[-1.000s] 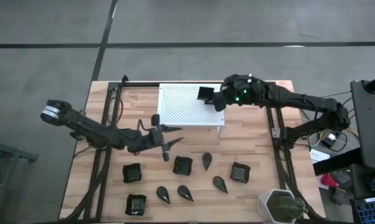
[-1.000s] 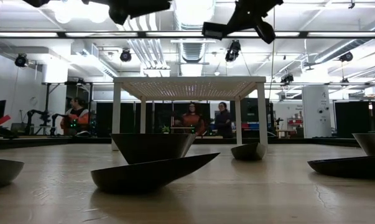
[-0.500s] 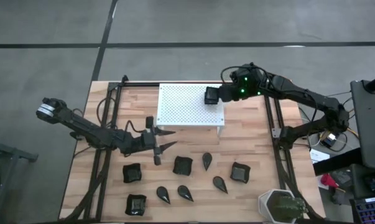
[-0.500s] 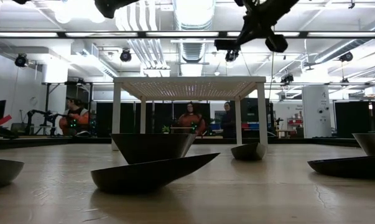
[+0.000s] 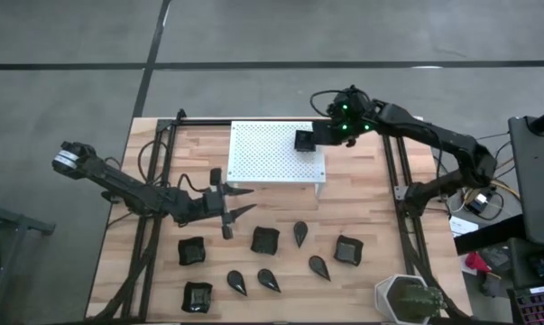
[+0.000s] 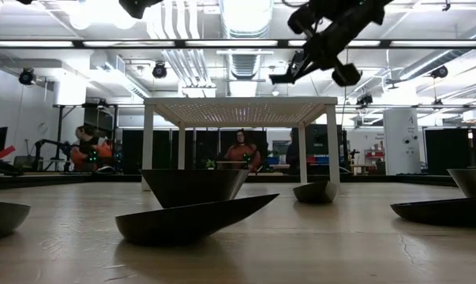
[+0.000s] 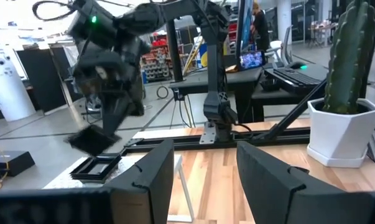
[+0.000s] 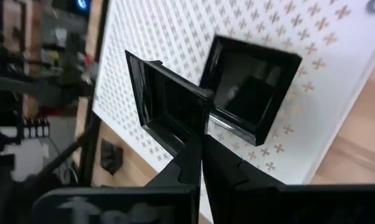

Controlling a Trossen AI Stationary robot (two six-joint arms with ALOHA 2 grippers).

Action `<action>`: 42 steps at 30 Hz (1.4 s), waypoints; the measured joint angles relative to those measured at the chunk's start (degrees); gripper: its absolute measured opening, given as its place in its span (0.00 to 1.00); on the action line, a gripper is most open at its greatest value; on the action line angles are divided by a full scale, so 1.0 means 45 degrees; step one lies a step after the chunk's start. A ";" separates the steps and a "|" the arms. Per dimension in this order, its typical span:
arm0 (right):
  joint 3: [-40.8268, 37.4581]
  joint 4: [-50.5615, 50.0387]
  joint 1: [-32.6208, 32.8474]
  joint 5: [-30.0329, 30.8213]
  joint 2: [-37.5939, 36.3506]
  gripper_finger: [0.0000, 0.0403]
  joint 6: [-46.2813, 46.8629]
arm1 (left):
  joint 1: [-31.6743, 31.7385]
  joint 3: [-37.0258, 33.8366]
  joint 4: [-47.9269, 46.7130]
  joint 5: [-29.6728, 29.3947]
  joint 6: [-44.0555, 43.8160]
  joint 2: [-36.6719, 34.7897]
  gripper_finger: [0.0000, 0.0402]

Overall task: Pick & Place Mini shaped plates
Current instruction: Stack the square plate on top of the square plate on the shelf

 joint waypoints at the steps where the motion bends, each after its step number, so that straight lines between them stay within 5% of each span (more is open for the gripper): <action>1: 0.0045 0.0005 -0.0072 -0.0159 0.0154 0.02 -0.0055 | 0.0002 0.0007 0.0007 -0.0005 0.0016 0.0000 0.43; 12: 0.0410 -0.0787 -0.1264 -0.0754 0.0477 0.02 -0.0314 | -0.0012 0.0007 -0.0007 0.0127 0.0016 0.0000 0.43; 42: 0.0678 -0.0947 -0.1511 -0.1745 0.1411 0.02 -0.1119 | -0.0022 0.0022 0.0002 0.0147 0.0089 0.0000 0.43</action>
